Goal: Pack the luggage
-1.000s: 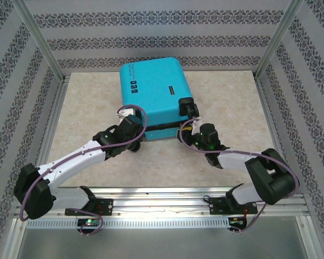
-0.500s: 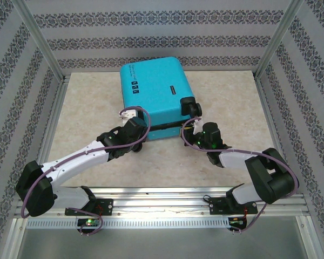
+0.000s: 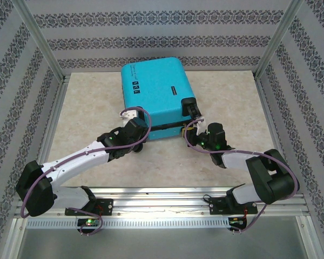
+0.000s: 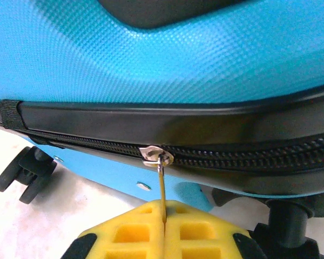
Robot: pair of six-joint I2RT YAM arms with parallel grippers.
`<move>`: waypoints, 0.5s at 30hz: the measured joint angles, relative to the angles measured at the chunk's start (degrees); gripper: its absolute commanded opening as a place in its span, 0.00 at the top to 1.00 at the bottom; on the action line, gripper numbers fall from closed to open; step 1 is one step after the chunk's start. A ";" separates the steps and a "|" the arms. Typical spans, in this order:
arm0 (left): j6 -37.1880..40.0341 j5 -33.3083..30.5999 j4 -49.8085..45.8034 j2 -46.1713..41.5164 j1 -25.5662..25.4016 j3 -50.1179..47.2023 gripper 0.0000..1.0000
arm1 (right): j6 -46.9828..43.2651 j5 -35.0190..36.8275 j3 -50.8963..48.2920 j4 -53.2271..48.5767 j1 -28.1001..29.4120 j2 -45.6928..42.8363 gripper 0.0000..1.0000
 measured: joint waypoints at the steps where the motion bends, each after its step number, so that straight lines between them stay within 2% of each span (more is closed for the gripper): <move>1: 0.20 -0.15 0.17 -0.07 -0.02 -0.13 0.85 | 0.22 0.02 0.00 0.13 -0.11 0.07 1.00; 9: 3.63 0.90 2.16 -3.32 1.49 -3.76 0.89 | 3.26 2.43 0.00 -0.44 -0.26 0.09 1.00; 15: 7.89 6.51 5.62 -6.49 6.29 -7.52 0.90 | 4.90 2.73 0.02 -1.01 -0.20 -0.17 1.00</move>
